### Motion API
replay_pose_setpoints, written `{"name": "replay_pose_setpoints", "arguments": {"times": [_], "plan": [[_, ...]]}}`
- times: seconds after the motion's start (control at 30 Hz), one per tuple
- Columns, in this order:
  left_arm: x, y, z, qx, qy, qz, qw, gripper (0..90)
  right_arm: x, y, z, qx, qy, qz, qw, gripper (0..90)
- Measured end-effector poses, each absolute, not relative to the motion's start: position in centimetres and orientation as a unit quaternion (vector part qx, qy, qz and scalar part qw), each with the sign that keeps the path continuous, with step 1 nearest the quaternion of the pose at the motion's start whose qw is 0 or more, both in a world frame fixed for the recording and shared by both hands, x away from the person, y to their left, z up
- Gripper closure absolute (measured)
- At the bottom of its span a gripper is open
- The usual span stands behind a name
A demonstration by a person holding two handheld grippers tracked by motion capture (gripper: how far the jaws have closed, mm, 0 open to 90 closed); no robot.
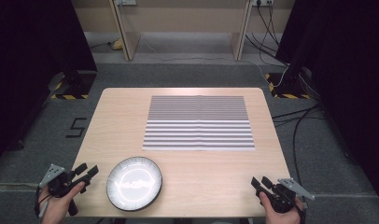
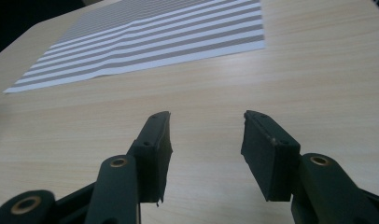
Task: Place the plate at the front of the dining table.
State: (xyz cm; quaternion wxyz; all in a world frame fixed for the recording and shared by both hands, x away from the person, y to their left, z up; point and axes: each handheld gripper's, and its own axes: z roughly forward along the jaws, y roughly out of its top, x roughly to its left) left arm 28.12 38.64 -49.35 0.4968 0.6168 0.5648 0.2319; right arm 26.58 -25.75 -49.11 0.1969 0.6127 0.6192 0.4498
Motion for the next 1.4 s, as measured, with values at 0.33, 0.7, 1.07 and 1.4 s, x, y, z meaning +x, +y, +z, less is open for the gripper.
{"name": "replay_pose_setpoints", "arguments": {"times": [0.33, 0.7, 1.07, 1.4], "plan": [[28.3, 38.0, -48.8, 0.644, 0.542, 0.216, 0.495, 44.3, 28.0, -23.0, -48.1, 0.580, 0.656, 0.450, 0.175, 52.9], [28.3, 36.4, -48.5, 0.654, 0.528, 0.187, 0.508, 44.5, 30.3, -19.0, -46.5, 0.543, 0.693, 0.447, 0.158, 54.6], [28.5, 35.2, -48.8, 0.671, 0.518, 0.170, 0.502, 44.2, 31.7, -15.1, -46.0, 0.518, 0.715, 0.452, 0.127, 54.7], [28.2, 34.9, -48.7, 0.674, 0.517, 0.165, 0.502, 42.2, 31.5, -10.2, -46.1, 0.493, 0.730, 0.465, 0.096, 56.5]]}}
